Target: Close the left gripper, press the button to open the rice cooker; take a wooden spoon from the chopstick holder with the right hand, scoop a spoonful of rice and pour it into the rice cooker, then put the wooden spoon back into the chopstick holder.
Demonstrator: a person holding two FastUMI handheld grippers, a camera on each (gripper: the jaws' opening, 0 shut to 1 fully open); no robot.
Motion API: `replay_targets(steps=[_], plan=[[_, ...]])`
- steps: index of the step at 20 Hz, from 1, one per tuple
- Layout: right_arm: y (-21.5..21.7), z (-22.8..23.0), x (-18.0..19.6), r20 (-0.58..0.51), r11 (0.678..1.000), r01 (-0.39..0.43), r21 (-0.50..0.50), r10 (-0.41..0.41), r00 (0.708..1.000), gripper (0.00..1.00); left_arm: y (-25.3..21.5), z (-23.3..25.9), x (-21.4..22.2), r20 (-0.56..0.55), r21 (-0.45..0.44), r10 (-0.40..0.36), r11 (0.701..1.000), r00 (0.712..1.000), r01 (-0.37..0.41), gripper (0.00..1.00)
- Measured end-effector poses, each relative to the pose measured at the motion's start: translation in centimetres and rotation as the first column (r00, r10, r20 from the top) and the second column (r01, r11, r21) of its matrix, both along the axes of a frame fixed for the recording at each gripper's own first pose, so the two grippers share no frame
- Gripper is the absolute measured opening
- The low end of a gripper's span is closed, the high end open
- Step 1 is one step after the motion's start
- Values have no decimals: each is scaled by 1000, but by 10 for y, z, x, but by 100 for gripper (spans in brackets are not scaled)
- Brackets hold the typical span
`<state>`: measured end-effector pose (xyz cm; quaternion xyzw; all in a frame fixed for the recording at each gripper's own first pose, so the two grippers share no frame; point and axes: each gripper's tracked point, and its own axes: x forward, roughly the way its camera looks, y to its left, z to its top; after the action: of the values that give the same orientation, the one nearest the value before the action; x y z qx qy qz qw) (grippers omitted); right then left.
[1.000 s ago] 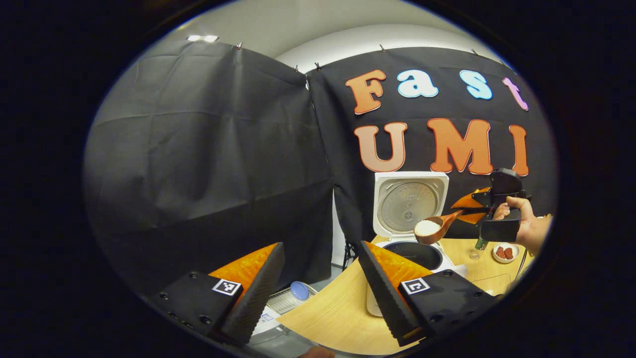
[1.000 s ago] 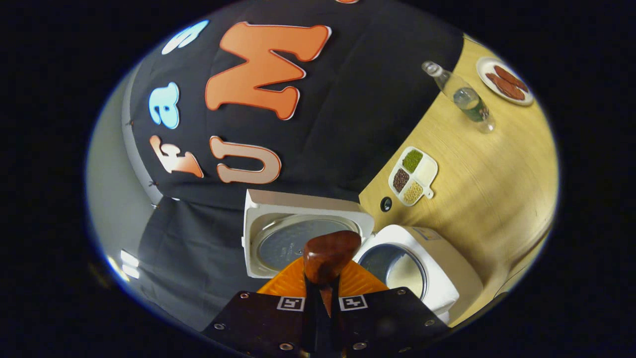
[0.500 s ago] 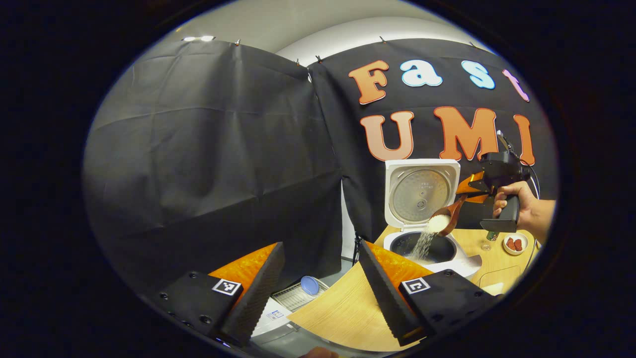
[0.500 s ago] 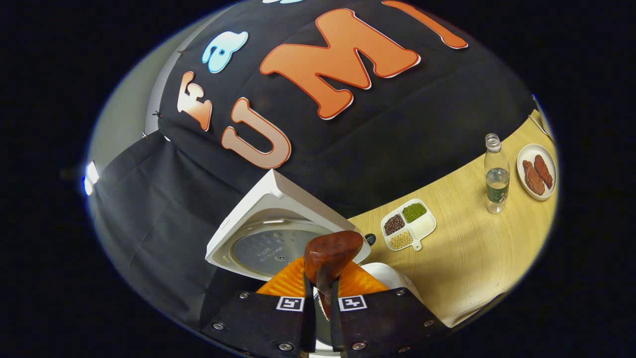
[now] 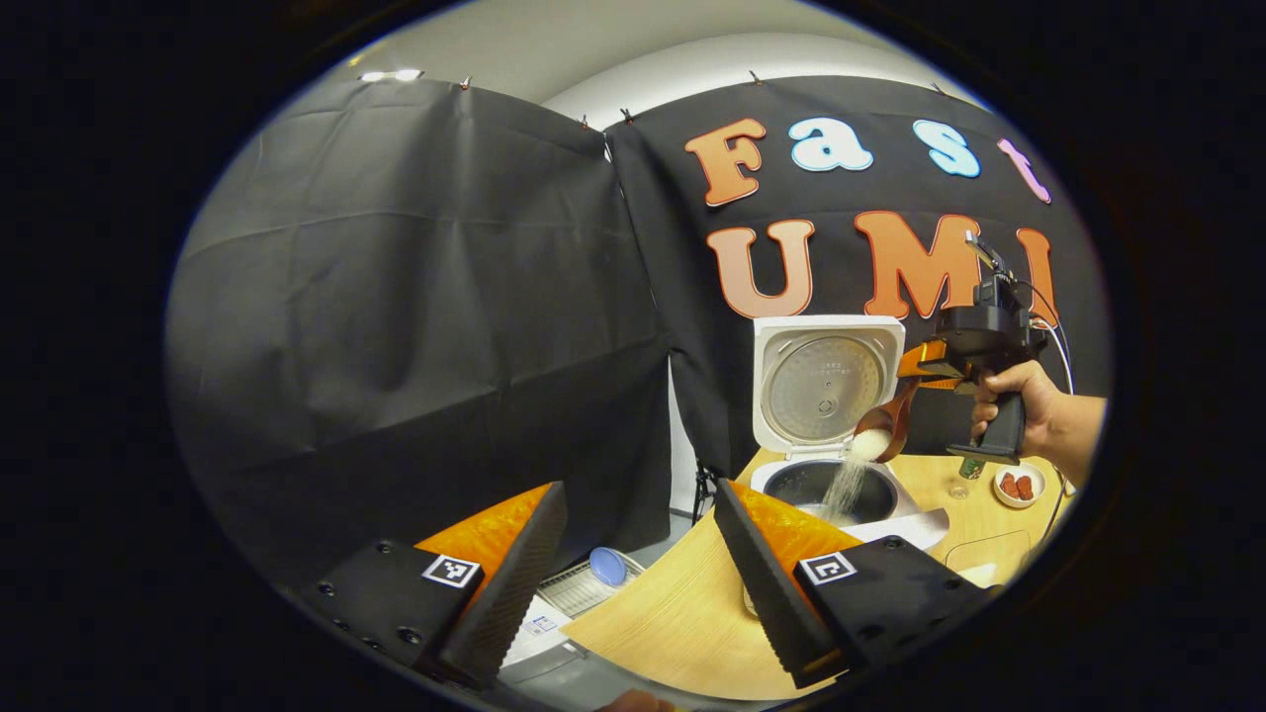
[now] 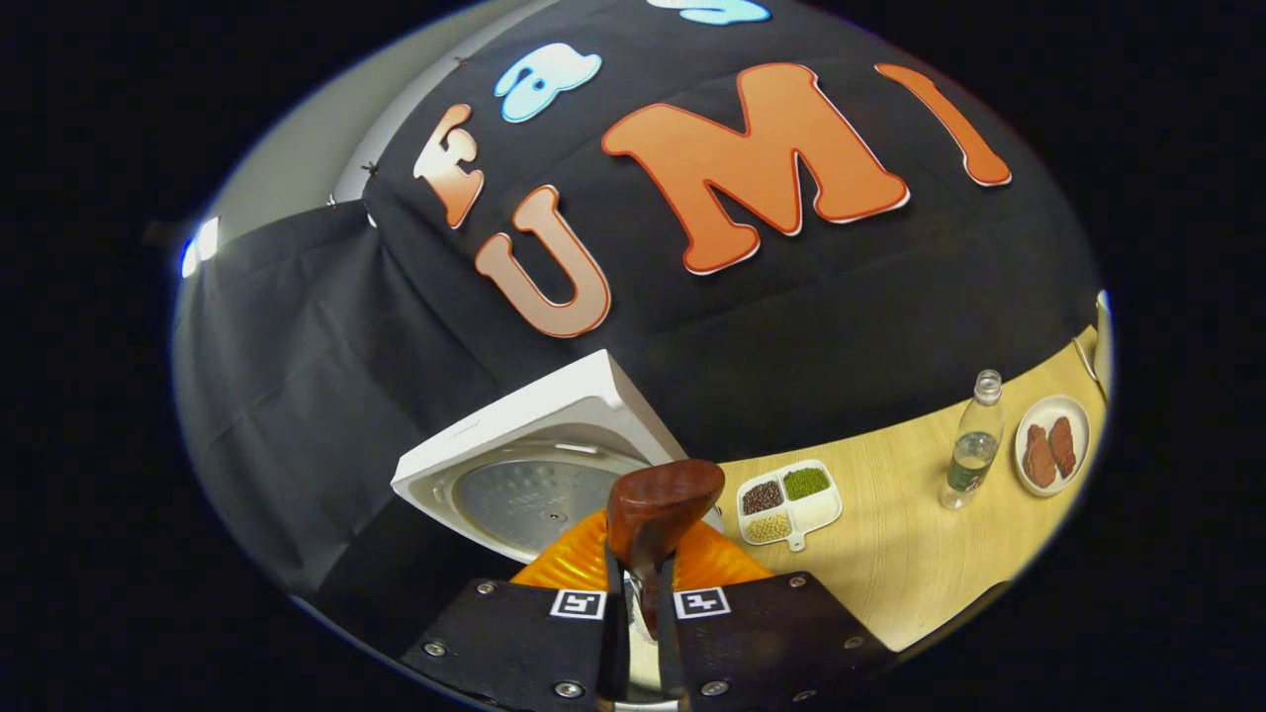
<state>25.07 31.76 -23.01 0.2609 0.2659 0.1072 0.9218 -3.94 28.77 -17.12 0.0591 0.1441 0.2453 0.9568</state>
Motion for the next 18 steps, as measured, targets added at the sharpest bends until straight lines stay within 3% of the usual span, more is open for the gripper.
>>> replay_targets(steps=[8,11,14,18], plan=[[16,26,-1,170,982,-73,-176,103,980,11,5,-2,-8,-2,-2,21,1000,1000,-21,97],[29,38,-6,252,951,-124,-282,198,947,11,5,-2,-9,-3,-3,25,1000,1000,-25,97],[43,49,-18,298,930,-177,-322,277,914,11,3,0,-8,1,4,19,1000,1000,-19,97],[58,69,-31,373,881,-208,-425,380,846,11,-2,2,-7,3,8,11,1000,1000,-11,97]])
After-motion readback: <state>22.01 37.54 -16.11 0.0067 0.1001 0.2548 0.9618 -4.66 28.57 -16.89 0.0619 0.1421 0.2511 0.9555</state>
